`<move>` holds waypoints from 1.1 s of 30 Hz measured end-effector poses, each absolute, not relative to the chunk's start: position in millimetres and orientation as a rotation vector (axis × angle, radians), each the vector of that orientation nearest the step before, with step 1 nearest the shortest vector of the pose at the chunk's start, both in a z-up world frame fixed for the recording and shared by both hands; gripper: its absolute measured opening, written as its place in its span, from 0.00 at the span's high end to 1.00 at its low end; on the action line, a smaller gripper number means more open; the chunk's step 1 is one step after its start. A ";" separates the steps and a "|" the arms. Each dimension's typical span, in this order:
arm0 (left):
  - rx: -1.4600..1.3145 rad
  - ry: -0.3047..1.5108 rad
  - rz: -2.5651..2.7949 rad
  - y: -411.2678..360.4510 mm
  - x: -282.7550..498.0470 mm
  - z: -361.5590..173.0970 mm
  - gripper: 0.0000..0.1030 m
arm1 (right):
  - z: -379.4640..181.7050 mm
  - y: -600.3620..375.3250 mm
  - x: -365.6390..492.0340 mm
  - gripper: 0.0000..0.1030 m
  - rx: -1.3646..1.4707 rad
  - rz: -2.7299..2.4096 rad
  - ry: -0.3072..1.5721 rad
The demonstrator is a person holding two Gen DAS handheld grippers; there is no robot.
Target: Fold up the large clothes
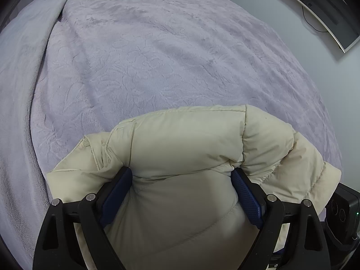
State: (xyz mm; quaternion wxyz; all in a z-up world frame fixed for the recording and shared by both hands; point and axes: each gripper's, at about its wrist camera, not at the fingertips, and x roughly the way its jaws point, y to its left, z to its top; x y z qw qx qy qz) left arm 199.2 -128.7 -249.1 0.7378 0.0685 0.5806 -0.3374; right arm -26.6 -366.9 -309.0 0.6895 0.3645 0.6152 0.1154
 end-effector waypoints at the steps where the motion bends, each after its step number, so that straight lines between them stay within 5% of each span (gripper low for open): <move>1: 0.151 1.273 -0.741 -128.7 199.2 -249.2 0.12 | -308.9 -368.9 -26.7 0.92 0.815 0.257 1.377; 18: 0.152 1.270 -0.687 -121.4 194.4 -235.6 0.12 | -291.2 -367.9 -31.1 0.92 0.787 0.178 1.428; 33: 0.110 1.250 -0.486 -19.7 127.7 -139.3 0.12 | -246.4 -344.7 -14.7 0.87 0.726 0.038 1.459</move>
